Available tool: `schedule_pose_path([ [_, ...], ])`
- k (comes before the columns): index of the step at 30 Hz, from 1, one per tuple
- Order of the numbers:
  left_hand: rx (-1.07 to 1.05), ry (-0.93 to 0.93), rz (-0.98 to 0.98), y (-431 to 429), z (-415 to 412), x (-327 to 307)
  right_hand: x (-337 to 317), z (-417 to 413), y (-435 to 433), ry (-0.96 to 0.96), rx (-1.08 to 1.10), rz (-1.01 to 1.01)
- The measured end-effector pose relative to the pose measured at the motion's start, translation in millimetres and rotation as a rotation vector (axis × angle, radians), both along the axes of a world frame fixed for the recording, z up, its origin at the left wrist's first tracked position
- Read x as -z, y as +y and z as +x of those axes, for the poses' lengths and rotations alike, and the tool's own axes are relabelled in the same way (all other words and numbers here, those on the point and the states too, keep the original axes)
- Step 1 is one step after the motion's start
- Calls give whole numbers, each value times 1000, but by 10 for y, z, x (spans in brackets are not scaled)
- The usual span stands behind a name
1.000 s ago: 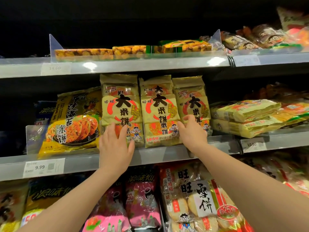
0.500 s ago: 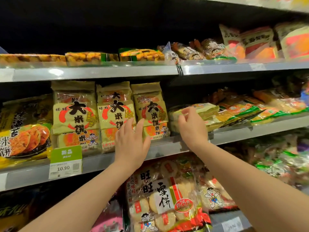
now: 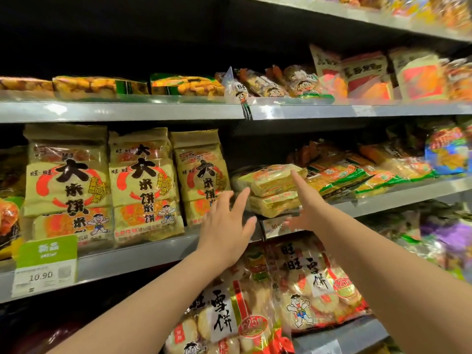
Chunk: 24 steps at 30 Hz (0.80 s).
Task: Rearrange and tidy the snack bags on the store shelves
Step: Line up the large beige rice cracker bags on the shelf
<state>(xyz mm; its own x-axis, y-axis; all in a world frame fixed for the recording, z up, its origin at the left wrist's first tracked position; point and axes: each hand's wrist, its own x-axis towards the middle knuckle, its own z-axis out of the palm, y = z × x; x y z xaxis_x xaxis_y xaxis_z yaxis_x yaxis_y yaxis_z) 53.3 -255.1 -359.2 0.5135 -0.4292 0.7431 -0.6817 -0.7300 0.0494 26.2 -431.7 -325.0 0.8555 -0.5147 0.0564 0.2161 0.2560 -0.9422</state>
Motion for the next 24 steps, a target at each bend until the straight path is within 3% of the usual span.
schedule_pose_path([
  [4,27,7,26,-52,24,-9,-211,63,103,57,-124,5],
  [12,47,48,-12,39,211,42,-311,242,193,226,-1,-189],
  [20,106,108,-74,-36,203,57,-123,207,243,93,101,-106],
  [24,194,348,-250,-158,127,-20,51,295,203,23,226,-114],
])
